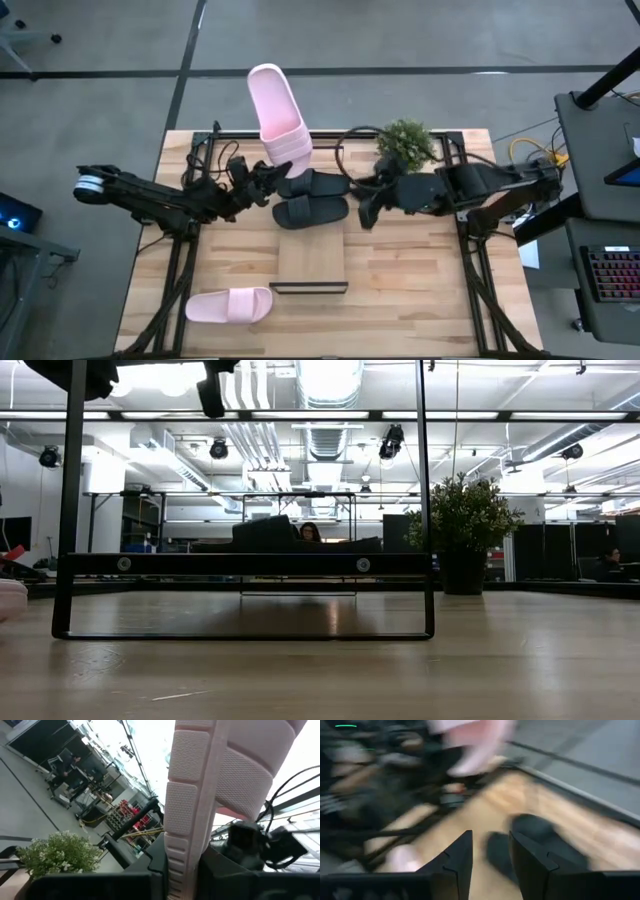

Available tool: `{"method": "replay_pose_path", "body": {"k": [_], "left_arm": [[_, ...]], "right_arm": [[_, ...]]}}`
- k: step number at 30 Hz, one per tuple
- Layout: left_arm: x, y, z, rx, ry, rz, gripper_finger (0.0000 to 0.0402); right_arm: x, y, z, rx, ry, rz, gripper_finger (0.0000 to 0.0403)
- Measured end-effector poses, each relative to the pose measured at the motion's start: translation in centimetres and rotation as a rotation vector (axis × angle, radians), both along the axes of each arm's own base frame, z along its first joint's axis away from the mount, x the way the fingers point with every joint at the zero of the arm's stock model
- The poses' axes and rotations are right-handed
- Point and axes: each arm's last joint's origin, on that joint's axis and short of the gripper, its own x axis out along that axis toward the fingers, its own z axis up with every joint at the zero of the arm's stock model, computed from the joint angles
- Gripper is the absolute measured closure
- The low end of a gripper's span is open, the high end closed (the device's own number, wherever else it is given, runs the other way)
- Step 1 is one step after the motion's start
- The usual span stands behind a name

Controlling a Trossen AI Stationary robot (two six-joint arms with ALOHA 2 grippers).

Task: Pick and place slides into the shelf
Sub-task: Put the right light pink slide on the shelf

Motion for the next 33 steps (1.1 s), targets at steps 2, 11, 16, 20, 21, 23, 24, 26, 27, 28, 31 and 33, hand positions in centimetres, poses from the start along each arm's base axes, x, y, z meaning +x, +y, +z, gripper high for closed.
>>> {"method": "replay_pose_path", "body": {"k": [2,11,16,20,21,23,24,26,27,28,31,33], "left_arm": [[-0.2,0.0,0.2,0.0,-0.013,0.001,0.0376],[-1.3,-0.2,1.3,0.021,-0.059,-0.011,0.0376],[-1.4,-0.3,1.3,0.018,-0.066,-0.023,0.0376],[-1.2,-0.4,1.2,0.014,-0.074,-0.036,0.0376],[-1.1,-0.4,1.1,0.006,-0.072,-0.045,0.0376],[-0.8,-0.5,1.1,0.007,-0.072,-0.058,0.0376],[-0.8,-0.5,1.0,0.005,-0.071,-0.063,0.0376],[-0.7,-0.6,1.0,-0.005,-0.08,-0.082,0.0376],[-0.7,-0.6,1.0,-0.006,-0.085,-0.083,0.0376],[-0.7,-0.6,1.1,-0.006,-0.092,-0.086,0.0376],[-0.8,-0.6,1.2,-0.001,-0.112,-0.097,0.0376],[-0.9,-0.6,1.3,0.003,-0.12,-0.104,0.0376]], "right_arm": [[0.9,0.3,-0.5,0.006,-0.087,0.113,0.0291],[2.2,-1.6,-5.2,0.102,-0.534,0.133,0.0311],[1.9,-2.6,-7.3,0.09,-0.803,0.107,0.0301],[2.7,-3.0,-8.8,0.072,-0.813,0.092,0.0271],[3.1,-3.1,-9.1,0.073,-0.8,0.088,0.0263],[3.7,-3.1,-9.2,0.065,-0.794,0.091,0.0248],[4.0,-3.1,-9.1,0.056,-0.793,0.095,0.0242],[4.6,-3.0,-8.6,0.035,-0.796,0.1,0.0232],[4.8,-3.0,-8.4,0.018,-0.787,0.108,0.0228],[5.0,-3.0,-8.2,0.002,-0.771,0.11,0.0224],[5.5,-3.4,-7.6,-0.025,-0.717,0.104,0.0218],[5.8,-3.8,-7.2,-0.031,-0.681,0.093,0.0218]]}}
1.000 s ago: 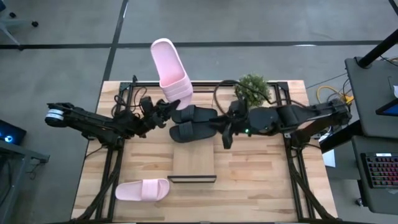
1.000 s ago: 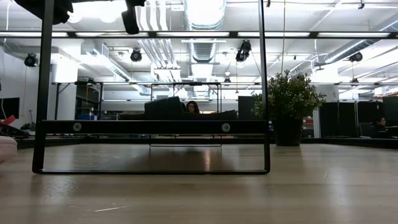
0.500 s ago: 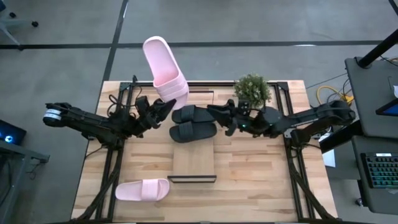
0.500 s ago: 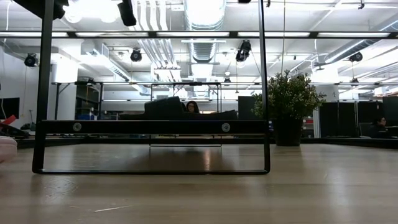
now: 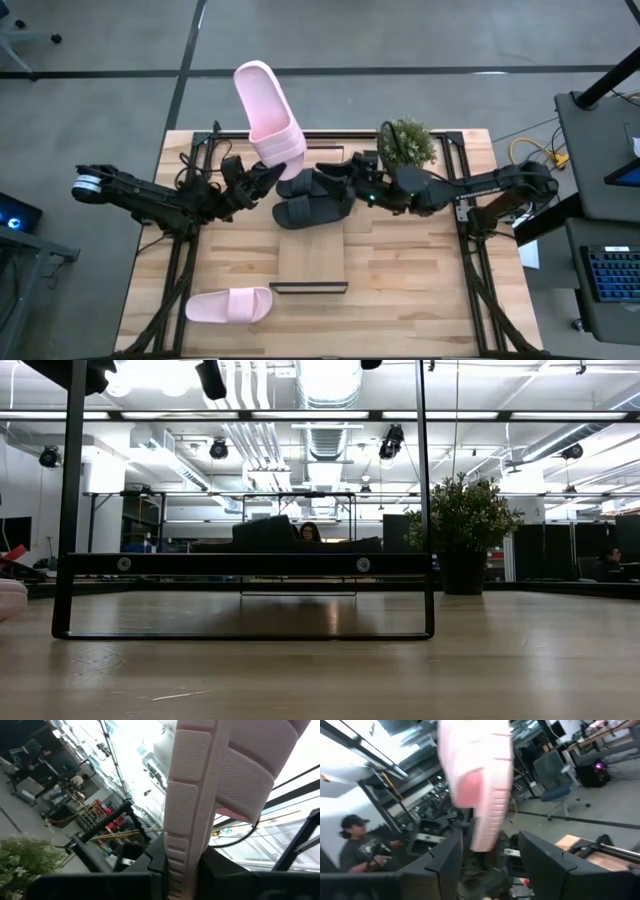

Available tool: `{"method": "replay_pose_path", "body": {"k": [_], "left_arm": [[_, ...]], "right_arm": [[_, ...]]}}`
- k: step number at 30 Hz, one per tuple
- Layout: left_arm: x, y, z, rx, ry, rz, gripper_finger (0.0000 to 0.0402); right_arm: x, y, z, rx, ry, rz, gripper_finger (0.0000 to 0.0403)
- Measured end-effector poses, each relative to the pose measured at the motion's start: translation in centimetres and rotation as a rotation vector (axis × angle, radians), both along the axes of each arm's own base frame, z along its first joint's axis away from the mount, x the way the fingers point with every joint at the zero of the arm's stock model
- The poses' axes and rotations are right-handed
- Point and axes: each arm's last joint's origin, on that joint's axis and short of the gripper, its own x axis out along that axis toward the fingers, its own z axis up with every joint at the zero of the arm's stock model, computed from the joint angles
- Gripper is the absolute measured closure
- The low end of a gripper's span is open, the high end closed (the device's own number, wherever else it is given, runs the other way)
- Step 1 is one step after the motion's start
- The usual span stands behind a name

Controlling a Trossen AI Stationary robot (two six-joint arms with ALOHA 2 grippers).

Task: Pick and place slides into the shelf
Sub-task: Put the right light pink slide on the shelf

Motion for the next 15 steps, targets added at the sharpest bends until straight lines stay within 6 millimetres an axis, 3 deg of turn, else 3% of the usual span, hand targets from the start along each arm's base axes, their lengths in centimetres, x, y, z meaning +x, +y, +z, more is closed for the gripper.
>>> {"method": "replay_pose_path", "body": {"k": [6,15], "left_arm": [[0.3,-0.1,-0.1,0.004,0.001,-0.007,0.0376],[0.4,-0.1,-0.3,0.001,0.008,-0.002,0.0376]], "right_arm": [[0.4,-1.0,0.7,0.0,0.001,-0.029,0.0218],[1.0,-1.3,-0.1,0.044,0.012,0.024,0.0218]]}}
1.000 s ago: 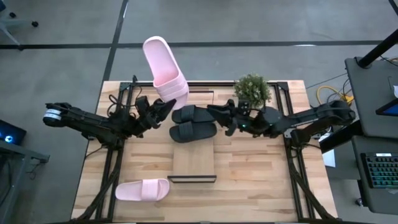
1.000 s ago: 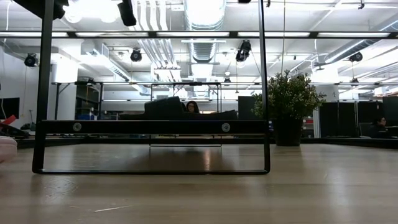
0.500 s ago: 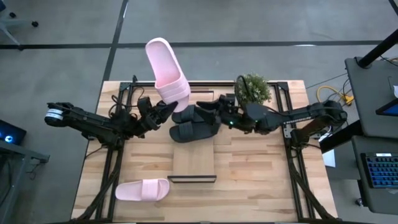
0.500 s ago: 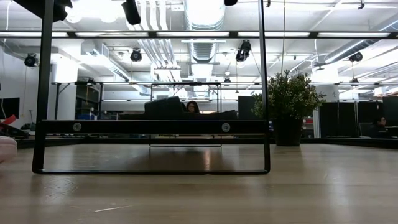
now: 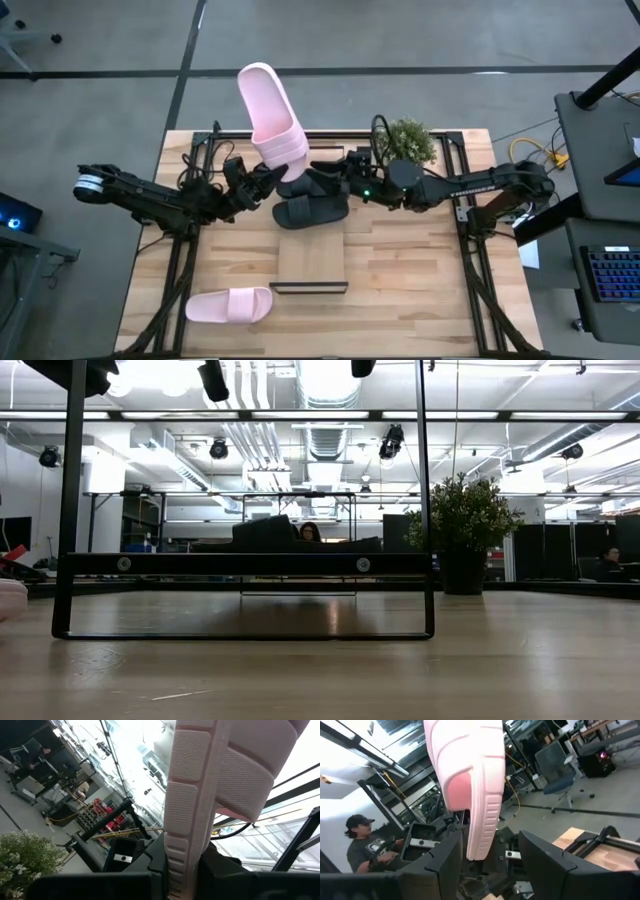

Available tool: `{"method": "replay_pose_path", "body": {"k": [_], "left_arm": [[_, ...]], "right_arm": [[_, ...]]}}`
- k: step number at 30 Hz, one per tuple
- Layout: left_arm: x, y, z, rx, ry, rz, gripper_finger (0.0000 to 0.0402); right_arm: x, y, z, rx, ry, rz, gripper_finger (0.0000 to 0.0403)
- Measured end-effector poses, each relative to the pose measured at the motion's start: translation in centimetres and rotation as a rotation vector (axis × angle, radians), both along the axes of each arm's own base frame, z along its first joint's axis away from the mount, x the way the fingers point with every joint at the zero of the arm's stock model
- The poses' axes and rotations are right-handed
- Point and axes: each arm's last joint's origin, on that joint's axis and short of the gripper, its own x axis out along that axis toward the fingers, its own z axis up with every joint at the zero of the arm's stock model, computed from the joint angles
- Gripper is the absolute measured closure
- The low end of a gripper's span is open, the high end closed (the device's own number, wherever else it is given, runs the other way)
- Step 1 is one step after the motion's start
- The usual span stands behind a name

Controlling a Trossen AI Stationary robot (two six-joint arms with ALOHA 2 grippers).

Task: Pick and place slides into the shelf
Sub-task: Put the right light pink slide on the shelf

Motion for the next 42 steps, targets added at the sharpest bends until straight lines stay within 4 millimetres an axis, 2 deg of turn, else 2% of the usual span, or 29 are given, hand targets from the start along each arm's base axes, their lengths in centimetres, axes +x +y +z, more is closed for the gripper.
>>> {"method": "replay_pose_path", "body": {"k": [12,19,26,35,42], "left_arm": [[0.0,0.0,-0.1,-0.004,0.006,0.005,0.0377],[0.1,0.0,-0.2,-0.018,0.007,-0.013,0.0377],[1.1,-0.2,-1.0,-0.047,0.026,-0.047,0.0377],[1.5,-0.2,-1.2,-0.05,-0.021,-0.055,0.0378],[1.5,-0.3,-1.2,-0.043,-0.022,-0.066,0.0378]], "right_arm": [[1.3,0.0,-1.0,0.021,-0.059,0.003,0.0219],[1.3,-0.4,-0.9,0.022,-0.075,-0.009,0.022],[1.5,-0.9,-0.4,0.02,-0.094,-0.022,0.022],[2.5,-1.0,-1.2,0.014,-0.064,-0.006,0.022],[2.6,-1.4,-0.9,0.014,-0.069,-0.017,0.0225]]}}
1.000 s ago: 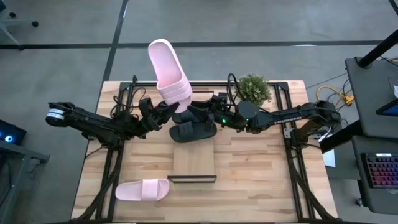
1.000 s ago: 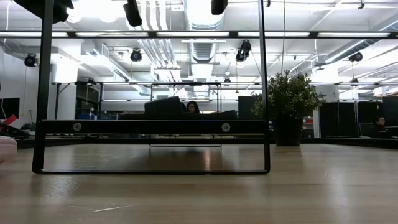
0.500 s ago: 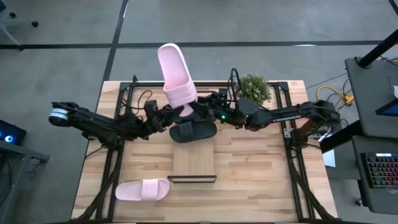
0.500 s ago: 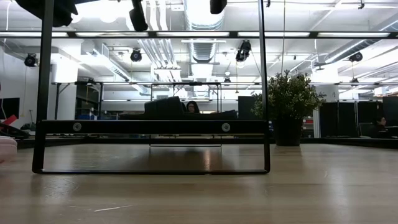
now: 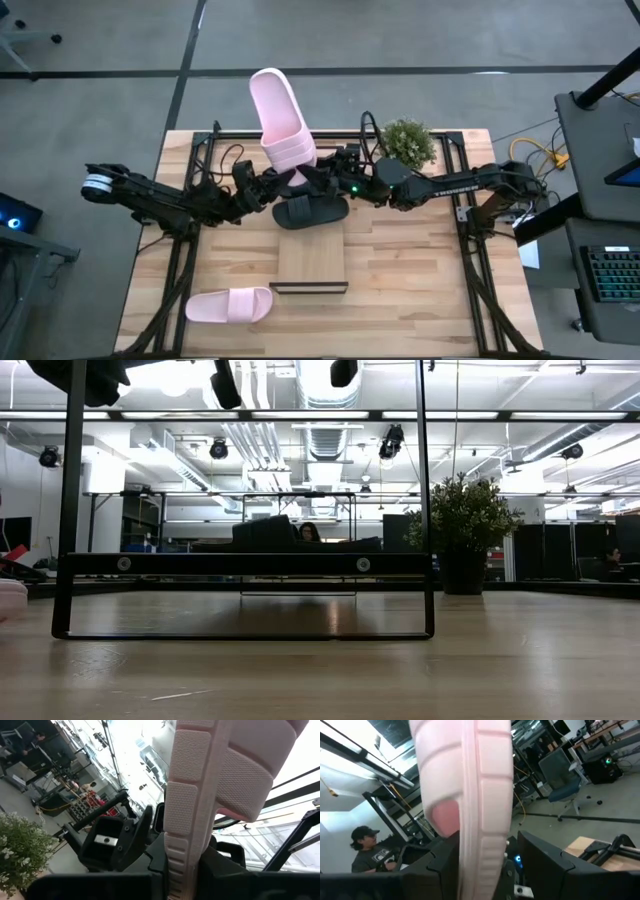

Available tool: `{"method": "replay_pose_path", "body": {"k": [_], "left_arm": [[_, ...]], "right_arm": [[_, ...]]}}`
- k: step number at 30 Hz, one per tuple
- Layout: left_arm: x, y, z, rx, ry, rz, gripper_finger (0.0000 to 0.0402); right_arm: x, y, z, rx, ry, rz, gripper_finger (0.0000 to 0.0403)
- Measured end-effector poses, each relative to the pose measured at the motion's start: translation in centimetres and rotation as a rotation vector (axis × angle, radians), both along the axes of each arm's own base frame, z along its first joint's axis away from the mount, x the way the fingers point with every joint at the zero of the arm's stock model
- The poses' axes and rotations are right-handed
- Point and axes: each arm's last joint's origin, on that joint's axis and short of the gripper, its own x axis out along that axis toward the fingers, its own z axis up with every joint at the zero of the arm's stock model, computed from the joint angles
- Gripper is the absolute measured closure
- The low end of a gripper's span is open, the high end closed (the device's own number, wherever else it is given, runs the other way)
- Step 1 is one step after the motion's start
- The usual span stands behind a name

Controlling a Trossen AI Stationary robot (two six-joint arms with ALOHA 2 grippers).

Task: Pick and place slides into the shelf
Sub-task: Put the right light pink slide on the shelf

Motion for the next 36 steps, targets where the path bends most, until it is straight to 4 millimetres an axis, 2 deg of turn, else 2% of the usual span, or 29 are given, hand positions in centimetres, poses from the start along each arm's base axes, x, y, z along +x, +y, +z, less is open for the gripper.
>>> {"method": "replay_pose_path", "body": {"k": [5,13,20,28,36], "left_arm": [[0.0,-0.1,0.0,0.011,-0.001,-0.016,0.0378],[0.0,-0.1,0.0,0.013,0.004,-0.013,0.0378],[0.0,-0.1,0.0,0.014,0.004,-0.017,0.0374],[-0.1,-0.1,0.0,0.017,-0.001,-0.027,0.0312],[-0.7,0.0,0.3,0.023,-0.014,-0.027,0.0302]], "right_arm": [[0.1,-0.1,0.7,-0.031,-0.011,-0.011,0.0258],[0.2,-0.2,0.7,-0.002,0.02,-0.038,0.0366],[0.1,-0.2,0.8,0.028,0.017,-0.047,0.0368],[-0.1,-0.2,0.8,0.051,0.024,-0.043,0.0368],[-0.9,-0.3,1.6,0.059,0.04,-0.043,0.0368]]}}
